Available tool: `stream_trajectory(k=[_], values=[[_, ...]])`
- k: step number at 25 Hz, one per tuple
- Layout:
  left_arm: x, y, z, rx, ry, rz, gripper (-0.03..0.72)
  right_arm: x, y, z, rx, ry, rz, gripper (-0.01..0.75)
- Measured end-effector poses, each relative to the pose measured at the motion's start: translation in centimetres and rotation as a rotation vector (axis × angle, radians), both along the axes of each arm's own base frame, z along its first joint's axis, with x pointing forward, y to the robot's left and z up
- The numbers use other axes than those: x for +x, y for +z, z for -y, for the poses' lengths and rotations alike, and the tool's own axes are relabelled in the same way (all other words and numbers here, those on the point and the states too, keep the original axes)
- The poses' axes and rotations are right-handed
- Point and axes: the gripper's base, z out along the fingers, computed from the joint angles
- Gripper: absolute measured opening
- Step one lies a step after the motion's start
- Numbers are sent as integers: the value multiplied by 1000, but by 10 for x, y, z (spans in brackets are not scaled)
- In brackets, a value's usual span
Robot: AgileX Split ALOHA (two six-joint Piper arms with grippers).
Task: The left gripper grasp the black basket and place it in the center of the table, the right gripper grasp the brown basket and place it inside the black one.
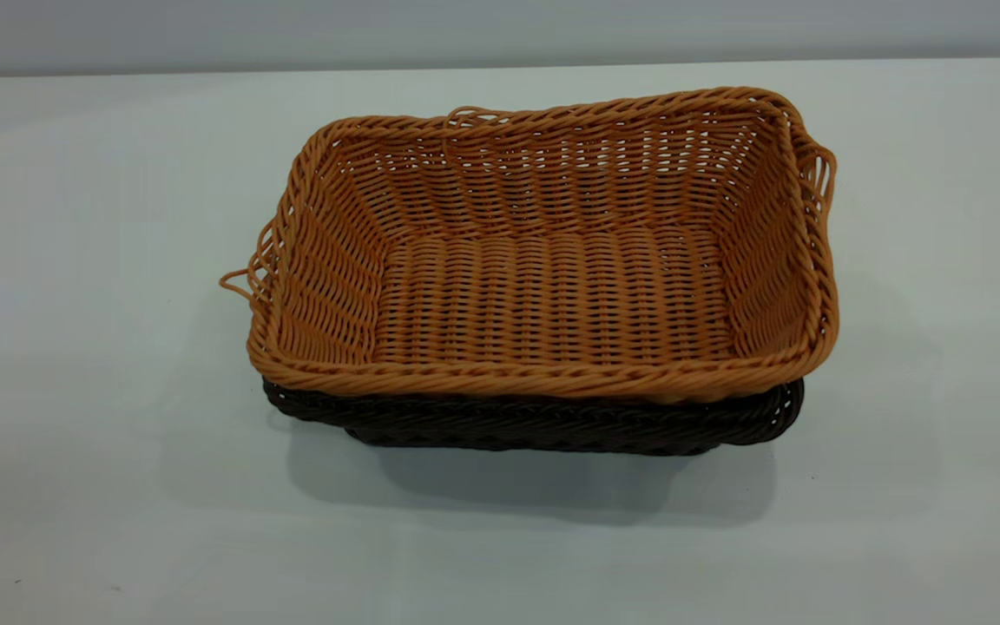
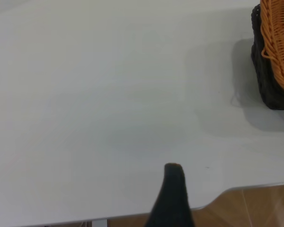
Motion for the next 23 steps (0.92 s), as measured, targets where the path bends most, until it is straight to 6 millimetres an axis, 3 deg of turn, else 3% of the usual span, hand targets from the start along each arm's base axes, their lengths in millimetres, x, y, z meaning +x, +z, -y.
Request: stream_trajectory(k=[7,23], values=[[0,0,0,0,0,0,582,0,0,0,6,-82,-1,591],[0,0,0,-1,0,0,582,0,0,1,3,-88,-1,591]])
